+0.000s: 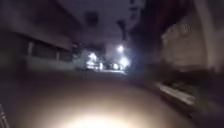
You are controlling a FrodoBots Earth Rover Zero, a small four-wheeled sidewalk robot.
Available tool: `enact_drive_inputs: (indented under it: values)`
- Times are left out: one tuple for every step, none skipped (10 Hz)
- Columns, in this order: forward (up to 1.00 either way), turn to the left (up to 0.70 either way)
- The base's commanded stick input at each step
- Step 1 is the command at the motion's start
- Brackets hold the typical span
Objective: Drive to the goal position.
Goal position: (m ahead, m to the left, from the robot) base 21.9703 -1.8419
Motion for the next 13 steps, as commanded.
enact_drive_inputs:
  values:
    - [0.7,-0.35]
    - [0.7,-0.35]
    - [0.7,-0.35]
    - [0.7,-0.34]
    - [0.7,-0.15]
    - [0.7,0.0]
    - [0.7,0.0]
    - [0.7,0.0]
    - [0.7,0.0]
    - [0.7,-0.35]
    - [0.7,-0.24]
    - [0.7,-0.05]
    - [0.7,0.0]
